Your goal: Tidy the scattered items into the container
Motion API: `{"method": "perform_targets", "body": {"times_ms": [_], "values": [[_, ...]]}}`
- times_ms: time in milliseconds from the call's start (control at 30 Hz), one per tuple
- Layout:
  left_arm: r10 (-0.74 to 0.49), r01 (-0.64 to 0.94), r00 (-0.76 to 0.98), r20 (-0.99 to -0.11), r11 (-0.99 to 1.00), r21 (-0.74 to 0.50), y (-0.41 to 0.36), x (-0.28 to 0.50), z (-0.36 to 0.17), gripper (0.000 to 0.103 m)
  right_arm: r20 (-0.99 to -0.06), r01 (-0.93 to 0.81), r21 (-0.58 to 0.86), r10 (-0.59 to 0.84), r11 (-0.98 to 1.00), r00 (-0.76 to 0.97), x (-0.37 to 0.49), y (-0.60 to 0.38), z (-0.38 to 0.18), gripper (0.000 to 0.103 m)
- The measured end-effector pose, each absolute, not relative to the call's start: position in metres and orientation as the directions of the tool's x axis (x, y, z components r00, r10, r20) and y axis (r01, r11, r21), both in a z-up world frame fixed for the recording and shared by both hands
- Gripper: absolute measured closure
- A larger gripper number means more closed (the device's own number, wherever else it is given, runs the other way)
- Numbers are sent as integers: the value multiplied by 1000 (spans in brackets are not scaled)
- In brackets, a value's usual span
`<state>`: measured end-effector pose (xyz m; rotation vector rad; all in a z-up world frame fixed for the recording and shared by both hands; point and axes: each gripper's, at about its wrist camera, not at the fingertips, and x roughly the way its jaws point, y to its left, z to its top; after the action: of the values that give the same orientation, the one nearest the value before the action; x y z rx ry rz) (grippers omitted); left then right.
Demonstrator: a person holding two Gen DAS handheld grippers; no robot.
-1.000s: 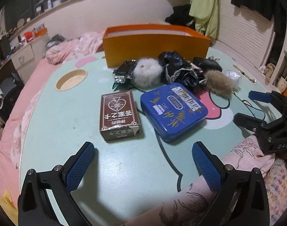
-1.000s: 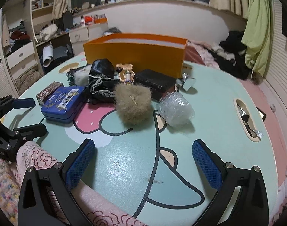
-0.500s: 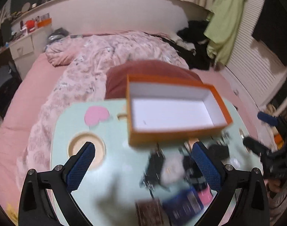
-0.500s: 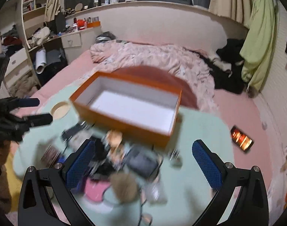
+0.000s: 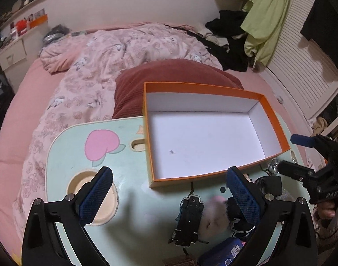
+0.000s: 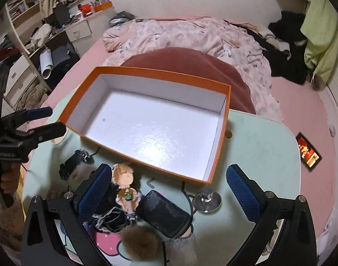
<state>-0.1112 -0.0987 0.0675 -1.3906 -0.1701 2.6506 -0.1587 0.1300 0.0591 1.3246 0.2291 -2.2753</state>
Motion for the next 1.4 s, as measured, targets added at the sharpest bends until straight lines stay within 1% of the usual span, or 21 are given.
{"method": "perform_targets", "body": {"times_ms": [200, 333, 433, 567, 633, 733, 833, 867, 933, 1000, 1133, 1233, 1400], "values": [[160, -53, -589, -792, -986, -159, -100, -101, 70, 0, -823, 459, 145, -364, -876, -435, -156, 140, 64, 0], [139, -31, -628, -765, -988, -154, -99, -75, 76, 0, -781, 448, 173, -399, -877, -480, -132, 150, 71, 0], [129, -24, -652, -748, -989, -149, -97, -48, 78, 0, -734, 450, 138, -396, -882, -552, -99, 157, 73, 0], [130, -12, -678, -723, -986, -166, -92, -3, 72, 0, -670, 498, 77, -415, -864, -616, -44, 165, 71, 0], [158, -26, -683, -713, -981, -193, -88, 16, 67, 0, -635, 518, 58, -431, -854, -641, -16, 172, 67, 0], [223, -73, -682, -697, -969, -238, -76, 48, 58, 0, -609, 535, 34, -442, -844, -659, 12, 179, 55, 0], [194, -86, -700, -687, -978, -188, -63, 76, 47, 0, -611, 513, -10, -401, -858, -682, 29, 184, 37, 0], [169, -80, -704, -690, -984, -159, -59, 84, 41, 0, -613, 509, -23, -390, -861, -687, 31, 186, 32, 0], [149, -68, -694, -704, -988, -142, -54, 90, 29, 0, -617, 489, -37, -365, -871, -697, 35, 191, 20, 0], [138, -60, -676, -724, -989, -133, -52, 90, 18, 0, -627, 462, -28, -344, -887, -699, 35, 195, 9, 0], [78, -39, -654, -752, -997, -70, -46, 84, -2, 1, -692, 436, 25, -330, -900, -642, 26, 201, -9, 0], [-4, -14, -664, -748, -1000, 17, -43, 80, -10, 0, -699, 413, -3, -293, -911, -652, 24, 201, -16, 0], [17, -37, -682, -731, -999, 12, -47, 83, -9, 0, -672, 446, -4, -328, -895, -664, 21, 199, -20, 0]]}}
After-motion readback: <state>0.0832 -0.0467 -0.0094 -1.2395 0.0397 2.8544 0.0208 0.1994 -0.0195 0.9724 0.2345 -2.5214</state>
